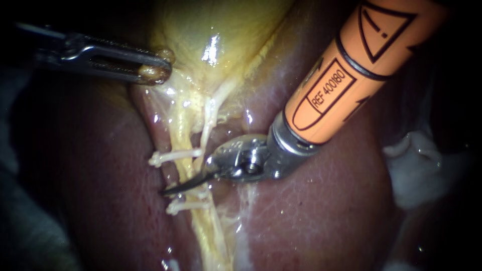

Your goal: Go to the cutting position left tube

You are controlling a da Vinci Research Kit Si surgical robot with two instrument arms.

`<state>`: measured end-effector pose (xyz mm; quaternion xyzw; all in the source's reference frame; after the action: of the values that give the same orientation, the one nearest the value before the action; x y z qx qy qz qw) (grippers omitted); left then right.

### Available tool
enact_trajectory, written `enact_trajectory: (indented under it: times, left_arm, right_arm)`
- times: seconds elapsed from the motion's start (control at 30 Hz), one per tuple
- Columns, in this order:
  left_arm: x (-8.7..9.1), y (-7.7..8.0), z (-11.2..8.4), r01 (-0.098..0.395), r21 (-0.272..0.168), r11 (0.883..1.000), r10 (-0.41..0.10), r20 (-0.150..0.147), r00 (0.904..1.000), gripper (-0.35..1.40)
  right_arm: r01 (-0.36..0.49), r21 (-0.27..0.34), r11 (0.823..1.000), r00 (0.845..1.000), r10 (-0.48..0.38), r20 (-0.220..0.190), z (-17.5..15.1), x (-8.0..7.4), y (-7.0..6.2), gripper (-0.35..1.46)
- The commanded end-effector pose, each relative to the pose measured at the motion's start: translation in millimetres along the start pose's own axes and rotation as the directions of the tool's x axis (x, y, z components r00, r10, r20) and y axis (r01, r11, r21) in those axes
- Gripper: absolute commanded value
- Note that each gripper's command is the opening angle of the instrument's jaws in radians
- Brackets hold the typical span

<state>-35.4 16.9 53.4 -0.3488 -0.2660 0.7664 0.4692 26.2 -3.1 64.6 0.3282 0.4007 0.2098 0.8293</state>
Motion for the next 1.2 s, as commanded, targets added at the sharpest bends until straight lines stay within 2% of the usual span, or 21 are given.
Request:
enact_trajectory:
  times: [0.03,0.23,0.7,1.2]
  left_arm:
    - [0.0,0.0,0.0,0.000,0.000,1.000,0.000,0.000,1.0000,-0.35]
    - [0.0,0.0,0.0,0.000,0.000,1.000,0.000,0.000,1.0000,-0.35]
    - [0.0,0.0,0.0,0.000,0.000,1.000,0.000,0.000,1.0000,-0.35]
    - [0.0,-0.1,-0.1,0.000,-0.001,1.000,0.000,0.000,1.0000,-0.35]
  right_arm:
    - [0.001,0.000,1.000,1.000,-0.001,0.000,-0.1,-0.1,0.0,1.32]
    - [-0.002,0.002,1.000,1.000,0.002,0.001,-1.1,-0.9,0.3,1.32]
    - [-0.009,-0.030,1.000,1.000,0.009,-0.001,-6.2,-4.9,1.7,1.32]
    - [-0.011,-0.032,0.999,1.000,0.011,0.002,-8.6,-6.0,1.8,1.32]
